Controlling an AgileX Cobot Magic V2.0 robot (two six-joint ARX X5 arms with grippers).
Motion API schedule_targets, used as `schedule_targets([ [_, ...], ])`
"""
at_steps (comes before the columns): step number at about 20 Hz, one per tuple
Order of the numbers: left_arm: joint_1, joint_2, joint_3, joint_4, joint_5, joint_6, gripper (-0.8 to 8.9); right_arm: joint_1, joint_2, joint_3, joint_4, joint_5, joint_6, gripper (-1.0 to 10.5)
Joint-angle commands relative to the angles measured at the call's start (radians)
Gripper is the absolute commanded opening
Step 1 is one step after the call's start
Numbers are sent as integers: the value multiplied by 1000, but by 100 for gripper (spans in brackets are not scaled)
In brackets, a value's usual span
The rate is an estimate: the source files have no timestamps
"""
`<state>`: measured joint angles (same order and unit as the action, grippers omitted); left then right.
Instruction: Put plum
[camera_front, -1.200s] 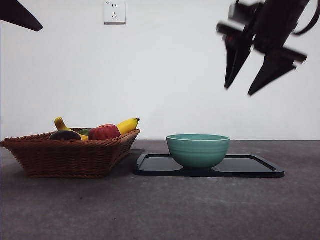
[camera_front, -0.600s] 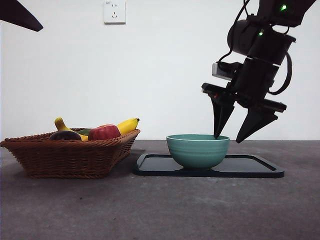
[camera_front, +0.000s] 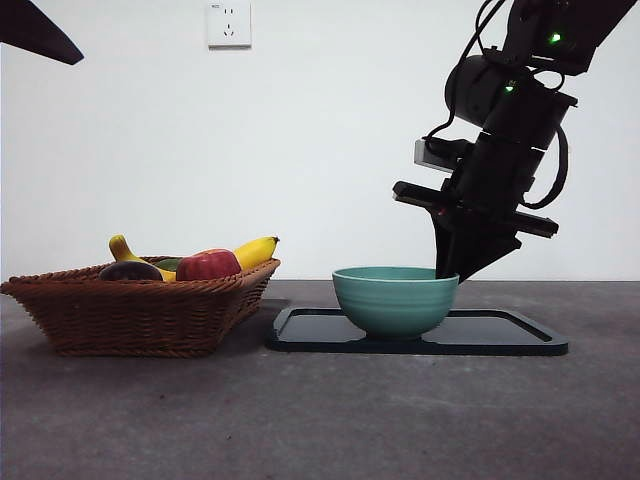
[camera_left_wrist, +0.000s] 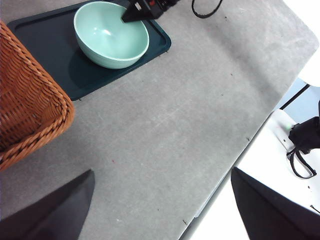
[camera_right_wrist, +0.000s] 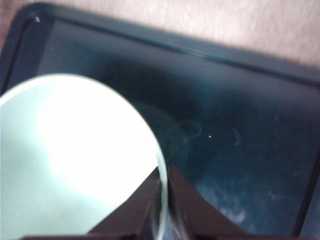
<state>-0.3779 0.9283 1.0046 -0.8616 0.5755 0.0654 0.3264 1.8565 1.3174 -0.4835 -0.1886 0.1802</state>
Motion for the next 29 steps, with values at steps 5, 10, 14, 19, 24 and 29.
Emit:
schedule_targets([
  [5, -4, 6, 12, -7, 5, 13, 428, 5, -115, 22, 9, 6, 2, 12],
  [10, -4, 6, 12, -7, 5, 14, 428, 18, -291, 22, -139, -6, -22, 12],
  [14, -4, 6, 12, -7, 5, 22, 428, 76, -452, 19, -274, 4, -56, 12],
  [19, -4, 6, 12, -9, 5, 22, 428, 161, -631, -110, -279, 14, -55, 12],
  [24, -4, 6, 12, -13, 5, 22, 428, 215, -708, -317, -195, 33, -29, 12],
  [29, -4, 6, 12, -14, 5, 22, 428, 262, -706, -481, -49, 33, 30, 12],
])
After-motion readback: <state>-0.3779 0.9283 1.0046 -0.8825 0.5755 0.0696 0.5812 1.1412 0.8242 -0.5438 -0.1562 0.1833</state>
